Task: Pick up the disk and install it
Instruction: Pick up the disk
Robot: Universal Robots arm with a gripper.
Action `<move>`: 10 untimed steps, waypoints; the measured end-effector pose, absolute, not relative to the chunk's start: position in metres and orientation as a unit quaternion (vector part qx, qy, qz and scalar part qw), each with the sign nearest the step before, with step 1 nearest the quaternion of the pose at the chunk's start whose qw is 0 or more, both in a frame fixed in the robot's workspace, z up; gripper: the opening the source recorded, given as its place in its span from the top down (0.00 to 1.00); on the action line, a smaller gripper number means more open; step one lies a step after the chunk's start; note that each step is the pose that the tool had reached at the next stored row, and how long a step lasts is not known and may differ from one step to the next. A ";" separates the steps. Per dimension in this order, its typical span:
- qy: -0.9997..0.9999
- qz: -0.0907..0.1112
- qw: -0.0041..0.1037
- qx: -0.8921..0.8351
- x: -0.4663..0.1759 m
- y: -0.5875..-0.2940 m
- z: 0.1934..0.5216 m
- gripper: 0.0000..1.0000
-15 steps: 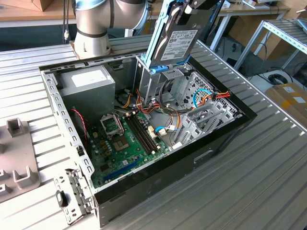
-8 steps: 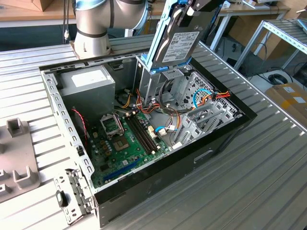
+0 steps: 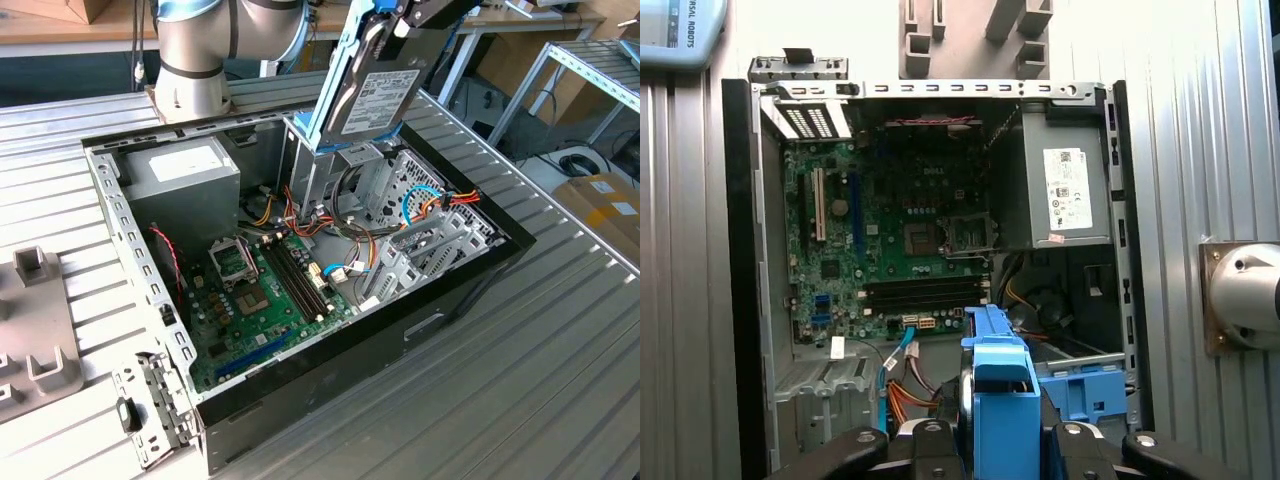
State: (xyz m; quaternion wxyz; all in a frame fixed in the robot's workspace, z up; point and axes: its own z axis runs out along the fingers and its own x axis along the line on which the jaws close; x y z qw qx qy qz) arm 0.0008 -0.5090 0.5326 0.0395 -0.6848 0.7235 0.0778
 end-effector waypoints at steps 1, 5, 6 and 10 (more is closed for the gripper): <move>0.724 0.078 0.039 -0.685 0.001 -0.510 0.533 0.63; 0.724 0.078 0.040 -0.685 0.001 -0.514 0.532 0.63; 0.724 0.078 0.040 -0.685 0.001 -0.514 0.532 0.63; 0.724 0.078 0.039 -0.685 0.001 -0.518 0.532 0.63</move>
